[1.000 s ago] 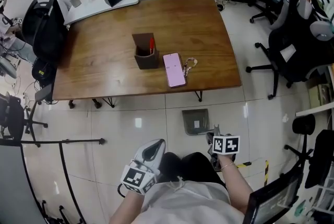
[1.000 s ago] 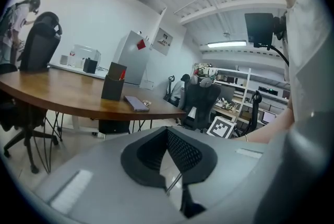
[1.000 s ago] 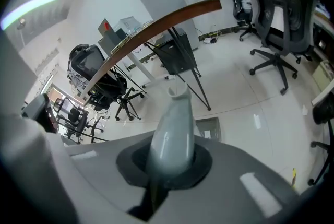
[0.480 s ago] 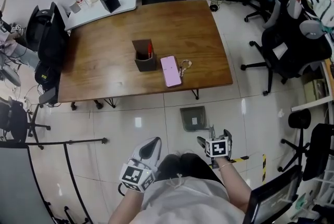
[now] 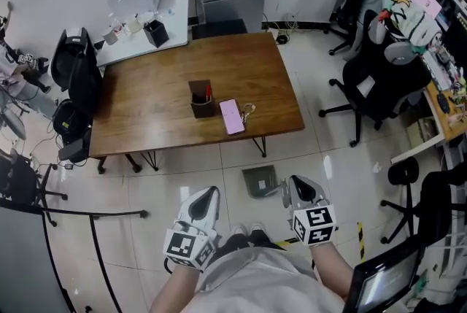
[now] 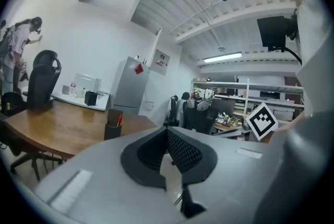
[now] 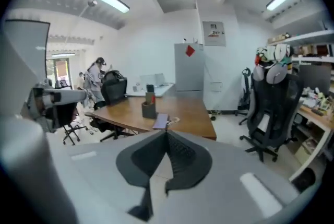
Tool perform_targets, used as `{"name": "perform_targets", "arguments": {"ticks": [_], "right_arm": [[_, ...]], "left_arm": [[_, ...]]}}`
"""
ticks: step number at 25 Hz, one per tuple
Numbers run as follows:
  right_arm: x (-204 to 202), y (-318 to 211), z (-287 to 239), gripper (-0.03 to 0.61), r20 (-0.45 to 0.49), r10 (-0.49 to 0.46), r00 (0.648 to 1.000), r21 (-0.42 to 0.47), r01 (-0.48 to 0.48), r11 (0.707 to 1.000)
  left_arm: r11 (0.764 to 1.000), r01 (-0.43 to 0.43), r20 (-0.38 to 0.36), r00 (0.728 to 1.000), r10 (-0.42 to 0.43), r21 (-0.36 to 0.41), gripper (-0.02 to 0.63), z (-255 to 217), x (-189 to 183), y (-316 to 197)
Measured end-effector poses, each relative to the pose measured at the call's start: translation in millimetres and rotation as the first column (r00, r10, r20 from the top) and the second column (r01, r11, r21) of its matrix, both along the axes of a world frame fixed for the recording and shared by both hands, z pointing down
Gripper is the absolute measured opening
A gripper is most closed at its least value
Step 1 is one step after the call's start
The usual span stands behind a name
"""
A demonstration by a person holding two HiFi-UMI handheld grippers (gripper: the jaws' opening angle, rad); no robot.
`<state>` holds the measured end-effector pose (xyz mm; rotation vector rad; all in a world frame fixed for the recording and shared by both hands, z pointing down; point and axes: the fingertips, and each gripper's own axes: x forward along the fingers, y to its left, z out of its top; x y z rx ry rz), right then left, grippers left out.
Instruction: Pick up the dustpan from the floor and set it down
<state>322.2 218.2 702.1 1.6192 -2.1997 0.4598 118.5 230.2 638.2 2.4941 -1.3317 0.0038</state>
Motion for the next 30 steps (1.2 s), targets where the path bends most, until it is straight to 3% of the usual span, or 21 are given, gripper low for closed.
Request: {"name": "perform_targets", "arguments": {"ticks": [9,14,21,24,30], "right_arm": [[-19.7,64.4,-44.2,0.002,0.123,-0.089,0.988,0.167,0.068,0.984],[-14.1,112.1,-76.4,0.002,0.1,-0.181,0.978,0.271,0.148,0.951],[11.4,188.4,-87.6,0.002,0.179,-0.19,0.965,0.244,0.144,0.959],[9.9,200.9,-94.4,0.002,0.238,-0.192,0.952,0.228,0.137,0.964],[-2.2,208.1,-105.9,0.002,0.224,-0.186,0.957,0.259,0.125,0.958]], "left_arm": [[0.998,-0.034,-0.018,0.999,0.035,0.056,0.015,-16.0,29.6,60.0],[0.994,0.004,-0.001,1.0,-0.004,0.111,0.015,-36.7,45.1,110.2],[0.989,0.078,-0.013,0.997,-0.077,0.127,0.015,-36.8,62.3,185.0],[0.991,0.052,-0.035,0.998,-0.048,0.126,0.015,-43.7,75.7,201.6],[0.991,-0.006,-0.007,1.0,0.007,0.136,0.015,-53.3,81.8,211.3]]}}
